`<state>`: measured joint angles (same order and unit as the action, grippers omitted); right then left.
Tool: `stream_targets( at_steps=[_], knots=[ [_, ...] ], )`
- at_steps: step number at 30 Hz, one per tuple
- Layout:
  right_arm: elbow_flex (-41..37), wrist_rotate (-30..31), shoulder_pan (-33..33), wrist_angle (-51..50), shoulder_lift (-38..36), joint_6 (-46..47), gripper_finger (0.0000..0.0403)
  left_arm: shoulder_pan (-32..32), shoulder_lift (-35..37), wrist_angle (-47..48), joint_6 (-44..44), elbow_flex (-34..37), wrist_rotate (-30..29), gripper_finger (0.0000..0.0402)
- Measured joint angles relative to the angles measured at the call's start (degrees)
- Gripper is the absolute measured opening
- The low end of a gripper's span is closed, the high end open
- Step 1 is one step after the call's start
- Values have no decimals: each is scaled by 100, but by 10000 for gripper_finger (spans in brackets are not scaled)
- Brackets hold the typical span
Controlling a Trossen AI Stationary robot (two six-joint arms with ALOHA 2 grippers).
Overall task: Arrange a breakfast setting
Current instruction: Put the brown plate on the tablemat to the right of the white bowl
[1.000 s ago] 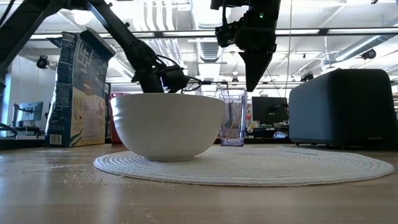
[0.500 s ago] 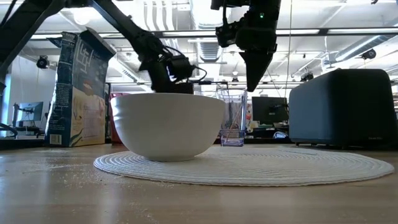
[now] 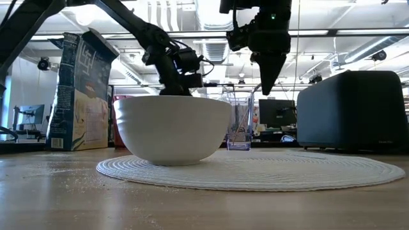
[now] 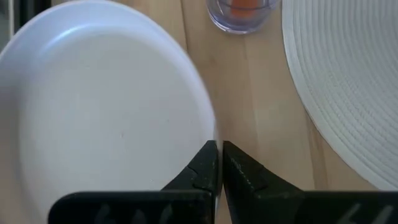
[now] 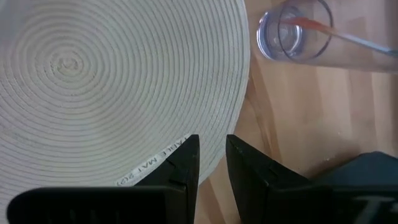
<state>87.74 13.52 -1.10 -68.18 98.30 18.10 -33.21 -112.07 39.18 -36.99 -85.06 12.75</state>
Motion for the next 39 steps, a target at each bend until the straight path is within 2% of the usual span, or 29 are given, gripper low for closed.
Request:
stream_targets(
  at_steps=[9,14,23,30,39],
  knots=[
    [0,-1,-13,-392,-5,145,70,15,335,-47,250,265,-12,0],
    [0,0,-13,-623,-53,145,70,15,593,-116,340,306,-227,0],
    [0,0,-13,-850,-175,339,70,49,1407,-72,256,262,-342,0],
    [0,50,-84,-894,-510,290,70,452,1800,296,91,299,-216,0],
    [0,65,-426,-895,-1435,133,70,1163,2301,363,-215,683,-223,0]
  ],
)
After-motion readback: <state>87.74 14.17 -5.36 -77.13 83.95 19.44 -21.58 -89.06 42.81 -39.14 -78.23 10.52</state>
